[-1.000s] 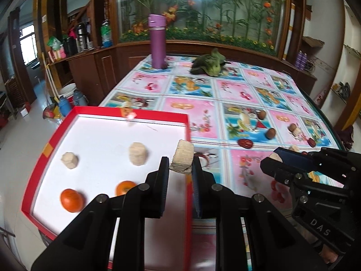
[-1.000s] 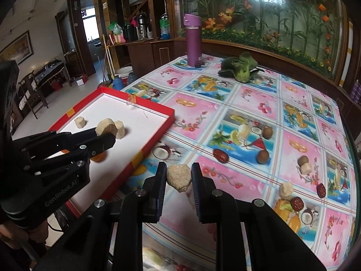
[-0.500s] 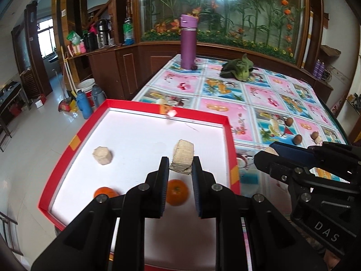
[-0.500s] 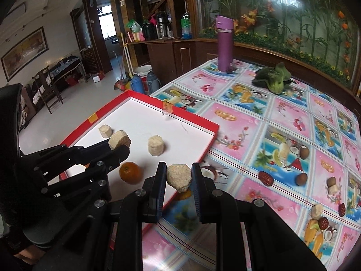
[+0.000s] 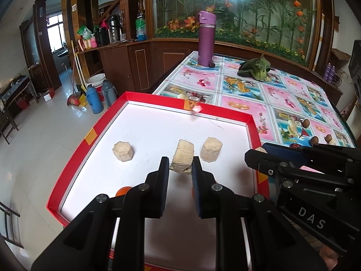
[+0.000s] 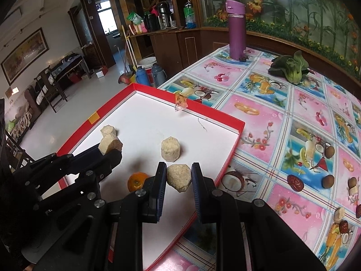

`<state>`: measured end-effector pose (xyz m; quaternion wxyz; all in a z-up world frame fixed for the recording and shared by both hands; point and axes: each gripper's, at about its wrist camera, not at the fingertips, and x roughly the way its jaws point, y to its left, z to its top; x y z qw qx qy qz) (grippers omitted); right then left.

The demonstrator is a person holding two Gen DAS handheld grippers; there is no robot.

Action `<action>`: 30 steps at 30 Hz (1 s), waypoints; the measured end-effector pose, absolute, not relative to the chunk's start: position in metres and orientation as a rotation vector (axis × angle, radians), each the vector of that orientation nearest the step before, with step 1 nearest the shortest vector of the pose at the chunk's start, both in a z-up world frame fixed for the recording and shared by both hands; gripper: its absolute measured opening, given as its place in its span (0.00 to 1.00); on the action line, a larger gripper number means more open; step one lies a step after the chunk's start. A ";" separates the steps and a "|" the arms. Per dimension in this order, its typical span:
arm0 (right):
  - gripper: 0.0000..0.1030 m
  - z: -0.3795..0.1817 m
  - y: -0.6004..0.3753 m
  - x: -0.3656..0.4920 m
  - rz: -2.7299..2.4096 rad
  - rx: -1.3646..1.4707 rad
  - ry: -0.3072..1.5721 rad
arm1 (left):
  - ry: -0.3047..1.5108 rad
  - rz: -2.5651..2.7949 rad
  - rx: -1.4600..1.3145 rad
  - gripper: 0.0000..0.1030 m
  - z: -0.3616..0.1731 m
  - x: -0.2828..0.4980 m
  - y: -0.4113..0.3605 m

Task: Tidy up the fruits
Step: 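Open both grippers to release the beige cakes into the tray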

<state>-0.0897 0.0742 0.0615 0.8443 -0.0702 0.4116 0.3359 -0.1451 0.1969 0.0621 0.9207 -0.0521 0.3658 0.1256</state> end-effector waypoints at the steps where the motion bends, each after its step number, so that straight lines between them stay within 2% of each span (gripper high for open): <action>1: 0.20 0.060 0.075 -0.090 0.709 -0.149 0.873 | 0.755 0.258 -0.111 0.21 0.061 -0.145 0.199; 17: 0.20 0.030 0.095 -0.086 0.708 -0.199 0.945 | 0.810 0.319 -0.131 0.22 0.043 -0.144 0.220; 20: 0.21 0.025 0.095 -0.086 0.720 -0.197 0.959 | 0.813 0.330 -0.130 0.40 0.042 -0.146 0.224; 22: 0.22 0.027 0.093 -0.086 0.730 -0.195 0.959 | 0.805 0.351 -0.117 0.69 0.044 -0.149 0.224; 24: 0.23 0.033 0.086 -0.086 0.730 -0.176 0.941 | 0.786 0.368 -0.102 0.73 0.047 -0.152 0.224; 30: 0.32 0.049 0.055 -0.091 0.698 -0.143 0.885 | 0.782 0.357 -0.090 0.73 0.052 -0.154 0.215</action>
